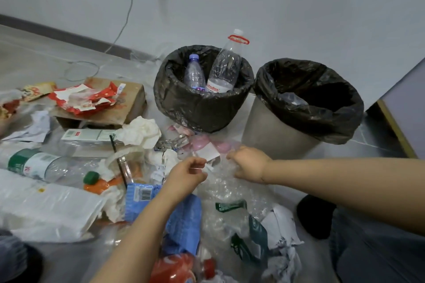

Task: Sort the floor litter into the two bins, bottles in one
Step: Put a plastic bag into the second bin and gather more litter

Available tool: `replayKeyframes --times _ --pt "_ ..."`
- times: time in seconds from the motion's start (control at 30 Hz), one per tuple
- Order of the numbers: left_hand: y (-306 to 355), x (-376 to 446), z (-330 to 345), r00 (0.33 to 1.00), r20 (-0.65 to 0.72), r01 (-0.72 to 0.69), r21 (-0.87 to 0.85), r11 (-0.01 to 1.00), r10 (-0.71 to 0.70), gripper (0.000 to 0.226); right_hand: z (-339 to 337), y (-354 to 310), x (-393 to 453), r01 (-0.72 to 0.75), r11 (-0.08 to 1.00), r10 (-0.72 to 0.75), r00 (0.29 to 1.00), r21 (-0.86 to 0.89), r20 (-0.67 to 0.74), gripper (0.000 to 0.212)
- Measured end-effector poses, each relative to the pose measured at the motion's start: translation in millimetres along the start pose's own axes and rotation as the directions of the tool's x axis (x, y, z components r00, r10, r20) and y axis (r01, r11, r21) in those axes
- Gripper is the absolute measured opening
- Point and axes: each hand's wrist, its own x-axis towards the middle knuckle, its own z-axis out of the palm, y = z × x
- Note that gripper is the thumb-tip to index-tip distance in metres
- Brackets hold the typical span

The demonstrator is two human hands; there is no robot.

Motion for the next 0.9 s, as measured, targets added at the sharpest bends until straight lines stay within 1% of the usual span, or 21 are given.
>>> replayKeyframes --times 0.07,0.13,0.2,0.23,0.27,0.37,0.4,0.47,0.57,0.63,0.67,0.73,0.8,0.83,0.9 --pt "2 -3 1 0.999 0.036 0.012 -0.021 1.000 -0.011 0.041 -14 -4 -7 0.064 0.998 -0.065 0.998 -0.022 -0.021 0.029" --pt "6 -8 4 0.991 0.133 0.003 -0.026 1.000 0.000 0.062 -32 -6 -18 0.141 0.989 -0.143 0.988 -0.037 -0.060 0.025" --pt "12 -14 7 0.978 0.207 -0.011 -0.050 0.999 0.021 0.075 -55 -6 -31 0.209 0.978 -0.205 0.968 0.011 -0.143 0.023" --pt "14 -16 8 0.974 0.222 -0.024 -0.074 0.997 0.040 0.074 -67 -6 -38 0.243 0.968 -0.226 0.953 0.062 -0.204 0.023" --pt "16 -18 9 0.972 0.225 -0.045 -0.107 0.993 0.068 0.067 -79 -4 -44 0.276 0.955 -0.238 0.933 0.108 -0.271 0.022" --pt "31 -23 6 0.970 0.210 -0.085 -0.184 0.979 0.124 0.032 -108 0 -58 0.335 0.924 -0.212 0.853 0.187 -0.478 0.021" --pt "36 -24 4 0.973 0.193 -0.086 -0.201 0.976 0.125 0.024 -115 1 -61 0.338 0.919 -0.185 0.826 0.205 -0.532 0.021" --pt "50 -25 -3 0.984 0.114 -0.112 -0.211 0.971 0.139 0.017 -127 4 -68 0.332 0.917 -0.136 0.781 0.220 -0.609 0.019" --pt "70 -26 -17 0.980 -0.033 -0.201 -0.176 0.964 0.198 0.013 -138 4 -80 0.367 0.910 -0.128 0.691 0.193 -0.712 0.015" --pt "81 -28 -26 0.972 -0.087 -0.232 -0.198 0.953 0.218 0.007 -140 1 -88 0.391 0.912 -0.166 0.623 0.120 -0.764 0.014" --pt "84 -29 -30 0.969 -0.110 -0.240 -0.207 0.949 0.221 0.007 -139 -1 -91 0.395 0.916 -0.205 0.606 0.067 -0.769 0.013" --pt "89 -31 -38 0.966 -0.159 -0.238 -0.244 0.940 0.203 0.018 -136 -5 -95 0.393 0.915 -0.328 0.596 -0.091 -0.733 0.010" --pt "95 -33 -44 0.971 -0.193 -0.205 -0.353 0.913 0.143 0.028 -129 -7 -92 0.379 0.901 -0.418 0.635 -0.209 -0.650 0.012" --pt "97 -34 -46 0.976 -0.187 -0.178 -0.412 0.894 0.108 0.030 -125 -7 -90 0.369 0.904 -0.420 0.668 -0.217 -0.615 0.014" --pt "99 -37 -50 0.990 -0.123 -0.117 -0.480 0.870 0.066 0.025 -122 -8 -84 0.337 0.927 -0.367 0.729 -0.164 -0.578 0.017"
